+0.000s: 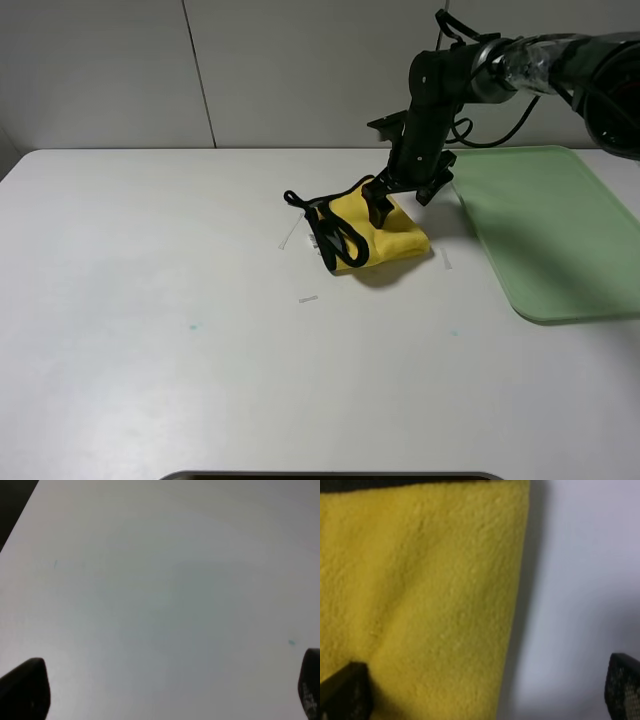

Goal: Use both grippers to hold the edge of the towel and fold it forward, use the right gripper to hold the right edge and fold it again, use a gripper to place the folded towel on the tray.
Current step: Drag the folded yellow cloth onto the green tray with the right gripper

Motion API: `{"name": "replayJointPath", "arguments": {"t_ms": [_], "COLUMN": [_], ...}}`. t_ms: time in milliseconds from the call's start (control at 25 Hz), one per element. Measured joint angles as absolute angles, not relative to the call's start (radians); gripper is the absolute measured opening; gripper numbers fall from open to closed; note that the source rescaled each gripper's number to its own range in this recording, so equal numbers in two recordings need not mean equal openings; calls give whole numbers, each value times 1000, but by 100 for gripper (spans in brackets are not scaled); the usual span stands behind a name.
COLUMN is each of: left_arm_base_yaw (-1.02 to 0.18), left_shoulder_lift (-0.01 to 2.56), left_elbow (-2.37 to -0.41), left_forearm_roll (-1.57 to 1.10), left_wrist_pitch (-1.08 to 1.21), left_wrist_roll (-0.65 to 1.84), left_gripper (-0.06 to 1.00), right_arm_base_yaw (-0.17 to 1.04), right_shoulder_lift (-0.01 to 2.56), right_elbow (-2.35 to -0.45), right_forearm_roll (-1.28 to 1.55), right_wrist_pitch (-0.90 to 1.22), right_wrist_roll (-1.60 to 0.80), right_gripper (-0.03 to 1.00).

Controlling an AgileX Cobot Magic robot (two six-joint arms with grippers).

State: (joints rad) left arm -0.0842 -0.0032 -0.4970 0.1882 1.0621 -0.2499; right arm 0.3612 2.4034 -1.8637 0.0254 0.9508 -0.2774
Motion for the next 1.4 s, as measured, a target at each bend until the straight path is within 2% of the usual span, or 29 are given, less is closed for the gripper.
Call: {"name": "replayJointPath", "arguments": {"t_ms": [200,280,360,800,840,1400], "left_arm_base_yaw": [-84,-84,-84,-84,-84,-84], "left_shoulder_lift": [-3,-3,-3,-3,-3,-3], "left_elbow": [-497,-497,-497,-497,-497,-497], "left_forearm_roll": [188,188,188,188,188,188], "left_wrist_pitch": [1062,1062,1062,1062,1062,1062], "left_wrist_roll": [-250,-250,-250,-250,-250,-250], "left_gripper": [100,100,100,100,100,100], "right_arm_base_yaw": [361,361,361,361,361,361], "right_shoulder_lift": [2405,2405,2406,2406,2406,2416], "right_elbow": [-1864,-1864,-1864,-1865,-1865,-1949], "right_forearm_roll": [25,27,34,41,40,9], "right_wrist_pitch": [946,946,943,927,927,1021], "right_wrist_roll": [-276,-276,-276,-275,-275,-237], "right_gripper": [100,95,84,8,5,5]}}
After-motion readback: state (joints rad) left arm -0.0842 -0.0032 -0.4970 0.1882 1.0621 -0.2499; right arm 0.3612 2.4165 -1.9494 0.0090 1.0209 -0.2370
